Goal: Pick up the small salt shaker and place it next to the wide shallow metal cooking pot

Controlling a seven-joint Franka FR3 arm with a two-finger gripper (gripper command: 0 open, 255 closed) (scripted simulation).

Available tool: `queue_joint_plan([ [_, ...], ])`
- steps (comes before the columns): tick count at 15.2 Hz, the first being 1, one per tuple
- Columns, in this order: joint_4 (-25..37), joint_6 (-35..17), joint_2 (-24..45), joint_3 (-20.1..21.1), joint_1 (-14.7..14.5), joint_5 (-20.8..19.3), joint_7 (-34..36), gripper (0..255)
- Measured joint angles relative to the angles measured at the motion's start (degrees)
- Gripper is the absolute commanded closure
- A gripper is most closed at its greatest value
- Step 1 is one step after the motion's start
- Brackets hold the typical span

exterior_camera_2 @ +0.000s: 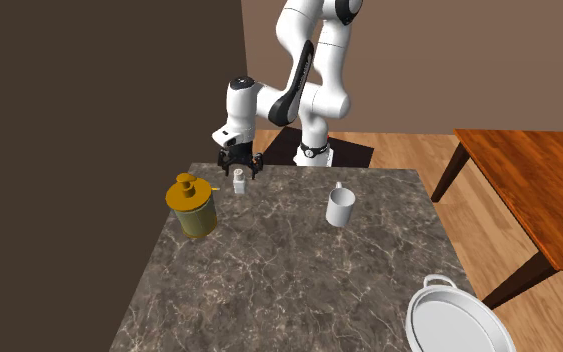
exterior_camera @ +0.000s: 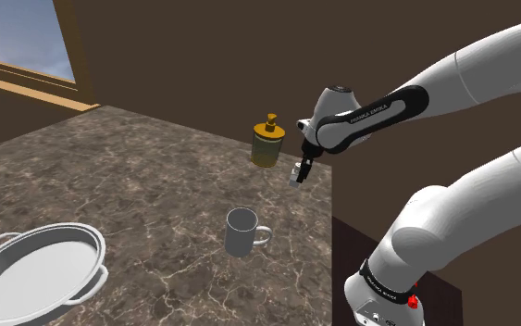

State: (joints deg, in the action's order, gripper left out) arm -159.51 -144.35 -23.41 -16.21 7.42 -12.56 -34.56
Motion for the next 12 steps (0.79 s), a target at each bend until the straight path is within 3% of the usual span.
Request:
queue_joint_plan([
  [12, 0.4, 1.2, -0.8, 0.2, 0.0, 0.1, 0.0, 255],
])
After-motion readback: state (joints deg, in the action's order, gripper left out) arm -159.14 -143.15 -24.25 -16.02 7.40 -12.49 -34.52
